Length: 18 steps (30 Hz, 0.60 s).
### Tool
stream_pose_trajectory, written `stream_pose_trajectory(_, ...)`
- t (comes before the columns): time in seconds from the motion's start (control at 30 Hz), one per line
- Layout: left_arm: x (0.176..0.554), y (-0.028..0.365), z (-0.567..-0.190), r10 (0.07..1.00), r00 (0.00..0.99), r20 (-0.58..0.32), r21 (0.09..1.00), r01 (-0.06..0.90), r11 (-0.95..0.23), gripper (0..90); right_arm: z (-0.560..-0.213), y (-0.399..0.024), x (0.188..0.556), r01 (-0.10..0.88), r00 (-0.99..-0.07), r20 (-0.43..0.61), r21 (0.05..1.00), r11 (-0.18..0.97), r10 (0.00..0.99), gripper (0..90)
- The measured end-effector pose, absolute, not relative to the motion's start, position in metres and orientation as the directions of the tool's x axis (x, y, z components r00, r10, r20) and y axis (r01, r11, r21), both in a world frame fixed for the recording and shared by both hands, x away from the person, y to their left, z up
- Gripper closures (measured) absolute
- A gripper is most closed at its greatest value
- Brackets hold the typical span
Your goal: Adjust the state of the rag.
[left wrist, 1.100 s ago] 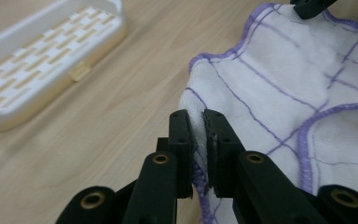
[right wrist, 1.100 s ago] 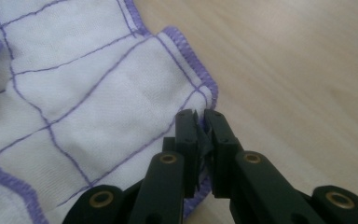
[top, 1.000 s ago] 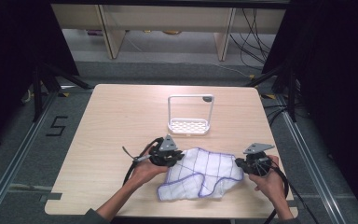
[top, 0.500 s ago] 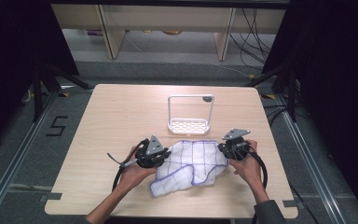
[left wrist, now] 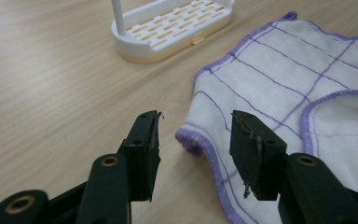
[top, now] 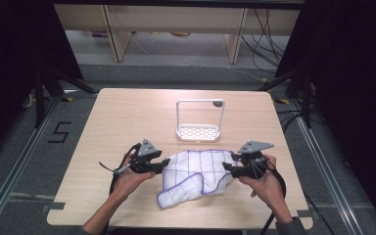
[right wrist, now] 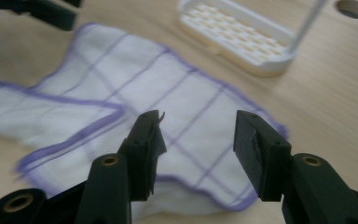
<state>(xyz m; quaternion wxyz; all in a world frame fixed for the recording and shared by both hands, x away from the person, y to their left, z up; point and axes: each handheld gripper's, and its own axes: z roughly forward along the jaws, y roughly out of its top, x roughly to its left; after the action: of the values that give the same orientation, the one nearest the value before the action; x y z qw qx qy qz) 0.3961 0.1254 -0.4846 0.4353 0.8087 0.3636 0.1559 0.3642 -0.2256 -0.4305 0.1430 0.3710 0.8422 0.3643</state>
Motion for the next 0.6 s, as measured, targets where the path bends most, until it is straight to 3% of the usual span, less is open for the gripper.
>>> stream_pose_trajectory(0.23, 0.381, 0.140, -0.486, 0.712, 0.697, -0.081, 0.796, 0.475, -0.375, 46.6, -0.430, -0.191, 0.318, 0.467, -0.785, 0.090, 0.736, 0.490, 0.613, 49.4)
stream_pose_trajectory(0.37, 0.372, 0.152, -0.486, 0.725, 0.683, -0.088, 0.794, 0.488, -0.363, 44.1, -0.439, -0.165, 0.311, 0.441, -0.810, 0.059, 0.718, 0.538, 0.584, 49.2)
stream_pose_trajectory(0.47, 0.369, 0.158, -0.487, 0.728, 0.679, -0.098, 0.793, 0.496, -0.355, 41.8, -0.455, -0.150, 0.314, 0.450, -0.787, -0.003, 0.681, 0.577, 0.617, 48.5)
stream_pose_trajectory(0.5, 0.369, 0.159, -0.488, 0.738, 0.666, -0.111, 0.796, 0.504, -0.335, 41.6, -0.458, -0.148, 0.315, 0.460, -0.788, -0.007, 0.658, 0.596, 0.615, 51.2)
stream_pose_trajectory(0.6, 0.370, 0.166, -0.489, 0.740, 0.664, -0.111, 0.787, 0.513, -0.343, 40.7, -0.468, -0.149, 0.317, 0.428, -0.801, -0.086, 0.610, 0.667, 0.593, 82.6)
